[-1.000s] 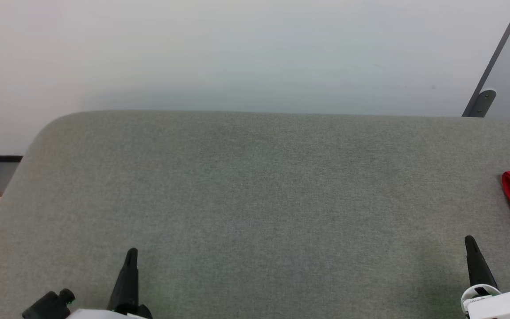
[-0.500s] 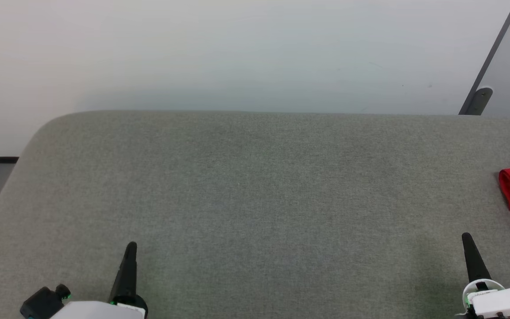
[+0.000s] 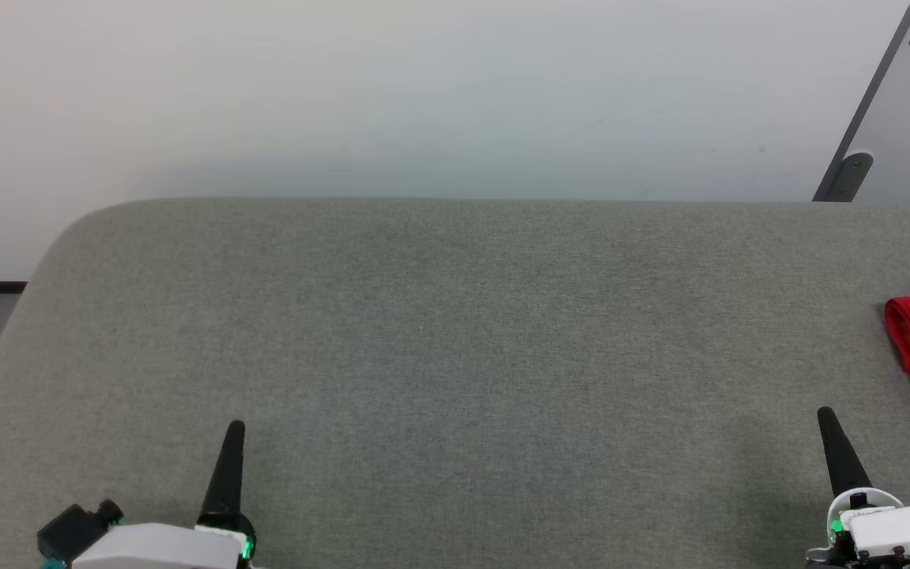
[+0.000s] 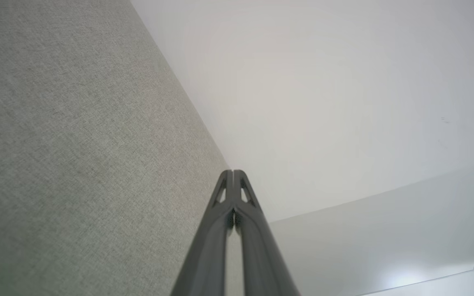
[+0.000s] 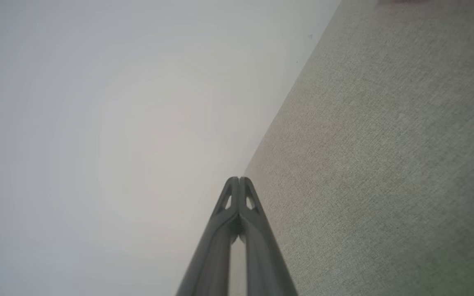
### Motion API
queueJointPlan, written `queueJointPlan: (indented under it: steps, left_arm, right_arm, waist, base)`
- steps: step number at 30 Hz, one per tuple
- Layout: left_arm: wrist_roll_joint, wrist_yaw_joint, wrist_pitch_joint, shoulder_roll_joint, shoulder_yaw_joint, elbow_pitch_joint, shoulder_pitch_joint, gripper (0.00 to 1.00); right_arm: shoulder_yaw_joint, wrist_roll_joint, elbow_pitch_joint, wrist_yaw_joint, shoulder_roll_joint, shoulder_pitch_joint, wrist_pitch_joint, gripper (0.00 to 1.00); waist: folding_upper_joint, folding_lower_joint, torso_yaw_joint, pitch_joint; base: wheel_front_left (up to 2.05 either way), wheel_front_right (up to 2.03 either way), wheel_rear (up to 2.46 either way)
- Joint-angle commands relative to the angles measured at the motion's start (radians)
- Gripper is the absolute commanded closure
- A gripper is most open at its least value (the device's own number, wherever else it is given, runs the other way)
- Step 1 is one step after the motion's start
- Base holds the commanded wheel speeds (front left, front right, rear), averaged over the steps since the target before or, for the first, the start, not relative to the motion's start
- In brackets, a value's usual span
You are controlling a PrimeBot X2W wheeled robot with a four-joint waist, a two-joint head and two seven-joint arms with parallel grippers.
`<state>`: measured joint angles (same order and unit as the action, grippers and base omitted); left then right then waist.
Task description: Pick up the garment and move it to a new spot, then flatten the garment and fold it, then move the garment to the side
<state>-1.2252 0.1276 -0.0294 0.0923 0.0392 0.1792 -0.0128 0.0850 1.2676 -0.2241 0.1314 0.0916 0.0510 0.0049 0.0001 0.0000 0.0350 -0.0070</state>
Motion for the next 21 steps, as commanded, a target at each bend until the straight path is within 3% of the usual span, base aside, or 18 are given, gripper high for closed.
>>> queueJointPlan:
  steps: [1,21]
  left_arm:
    - [-0.028,0.003,0.005,0.0,0.005,-0.002,-0.019,1.0]
    - [-0.195,0.004,0.052,-0.007,0.019,0.026,-0.053,1.0]
  right_arm:
    - [0.005,0.026,0.003,-0.001,-0.001,0.018,0.006,1.0]
    - [0.017,0.16,-0.007,-0.001,-0.019,0.038,0.051,1.0]
  waist:
    - [-0.0001,0.0,-0.001,0.0]
    - [-0.0001,0.0,-0.014,0.004]
  base:
    - [0.0,0.0,0.0]
    - [0.0,0.0,0.0]
